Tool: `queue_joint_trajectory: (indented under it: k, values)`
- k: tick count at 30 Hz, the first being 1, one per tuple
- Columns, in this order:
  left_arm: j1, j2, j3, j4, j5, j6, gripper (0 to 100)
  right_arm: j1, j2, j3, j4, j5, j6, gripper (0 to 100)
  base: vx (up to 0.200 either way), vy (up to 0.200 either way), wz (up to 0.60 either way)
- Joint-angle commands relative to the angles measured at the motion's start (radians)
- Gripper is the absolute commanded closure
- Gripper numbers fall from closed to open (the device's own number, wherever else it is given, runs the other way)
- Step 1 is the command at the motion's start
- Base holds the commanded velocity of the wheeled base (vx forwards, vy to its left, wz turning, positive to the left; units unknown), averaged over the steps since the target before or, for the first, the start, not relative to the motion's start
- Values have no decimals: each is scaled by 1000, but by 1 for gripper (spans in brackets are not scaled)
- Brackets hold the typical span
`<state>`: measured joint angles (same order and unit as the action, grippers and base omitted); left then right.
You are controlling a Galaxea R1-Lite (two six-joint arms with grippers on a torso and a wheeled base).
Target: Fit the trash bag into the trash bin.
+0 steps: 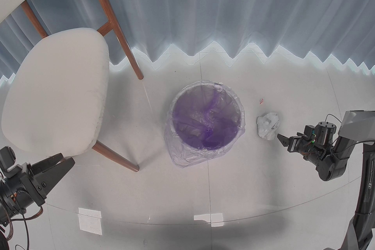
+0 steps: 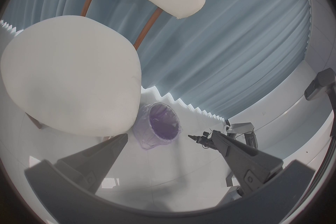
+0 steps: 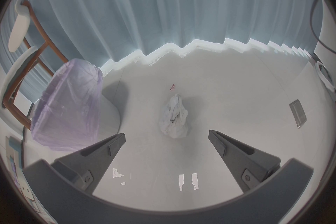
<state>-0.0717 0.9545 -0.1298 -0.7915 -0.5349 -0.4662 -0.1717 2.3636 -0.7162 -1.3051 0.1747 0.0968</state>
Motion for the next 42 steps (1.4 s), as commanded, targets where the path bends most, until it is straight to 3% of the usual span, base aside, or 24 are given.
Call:
queue_joint_trajectory:
  k: [1,9,18,42]
  values:
    - [-2,0,4,0,1,14,0,21,88,-86,41,-3,-3,0,0,0,0]
    - [12,-3,6,0,4,78,0,47,174,-275,112,-29,-3,0,0,0,0]
    - [66,-23,24,3,0,81,0,49,217,-448,253,-30,-2,0,0,0,0]
    - [67,-34,35,5,0,80,0,44,367,-842,501,-49,-2,0,0,0,0]
